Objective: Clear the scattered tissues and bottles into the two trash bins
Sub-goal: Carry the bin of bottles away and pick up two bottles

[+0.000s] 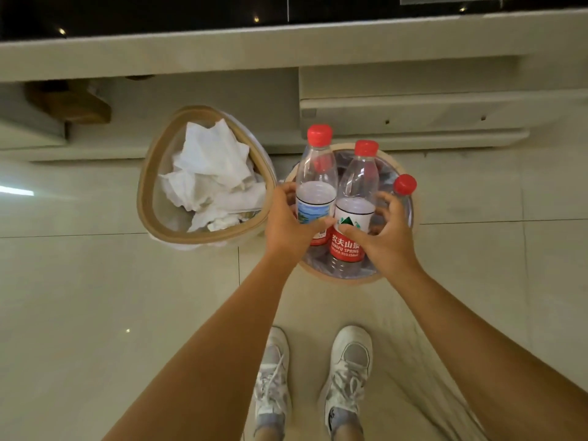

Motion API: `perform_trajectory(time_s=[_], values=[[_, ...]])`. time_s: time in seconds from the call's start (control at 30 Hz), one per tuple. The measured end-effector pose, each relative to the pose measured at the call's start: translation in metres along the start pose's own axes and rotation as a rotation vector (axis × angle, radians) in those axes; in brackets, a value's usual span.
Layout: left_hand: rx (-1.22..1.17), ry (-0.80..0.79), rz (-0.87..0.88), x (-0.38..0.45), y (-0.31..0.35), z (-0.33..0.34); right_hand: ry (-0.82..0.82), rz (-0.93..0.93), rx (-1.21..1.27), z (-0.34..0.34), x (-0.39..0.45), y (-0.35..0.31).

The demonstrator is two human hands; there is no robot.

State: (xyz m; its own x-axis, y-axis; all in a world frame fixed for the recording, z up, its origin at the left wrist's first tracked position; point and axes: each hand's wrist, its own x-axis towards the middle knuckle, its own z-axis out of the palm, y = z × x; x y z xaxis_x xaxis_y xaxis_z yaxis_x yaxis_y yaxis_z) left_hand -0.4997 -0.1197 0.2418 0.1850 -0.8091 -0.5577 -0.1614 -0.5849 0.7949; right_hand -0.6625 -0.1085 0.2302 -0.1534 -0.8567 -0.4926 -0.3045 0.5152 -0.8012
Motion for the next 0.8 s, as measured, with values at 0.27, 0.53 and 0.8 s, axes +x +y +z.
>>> perform_trajectory(time_s=[0.27,0.53,0.8], values=[[0.582,0.016,0.226,-0.005,0.017,-0.006,0.149,-0.362,-0.651,-0.004,-0.005,-0.02],[0.998,0.009,0.668,-0.01,0.015,-0.003,-0.159,-0.445,-1.131,-0.005,-0.007,-0.01],[0.918,0.117,0.539,0.006,-0.006,-0.006,-0.01,-0.445,-1.292,0.009,-0.007,-0.006]])
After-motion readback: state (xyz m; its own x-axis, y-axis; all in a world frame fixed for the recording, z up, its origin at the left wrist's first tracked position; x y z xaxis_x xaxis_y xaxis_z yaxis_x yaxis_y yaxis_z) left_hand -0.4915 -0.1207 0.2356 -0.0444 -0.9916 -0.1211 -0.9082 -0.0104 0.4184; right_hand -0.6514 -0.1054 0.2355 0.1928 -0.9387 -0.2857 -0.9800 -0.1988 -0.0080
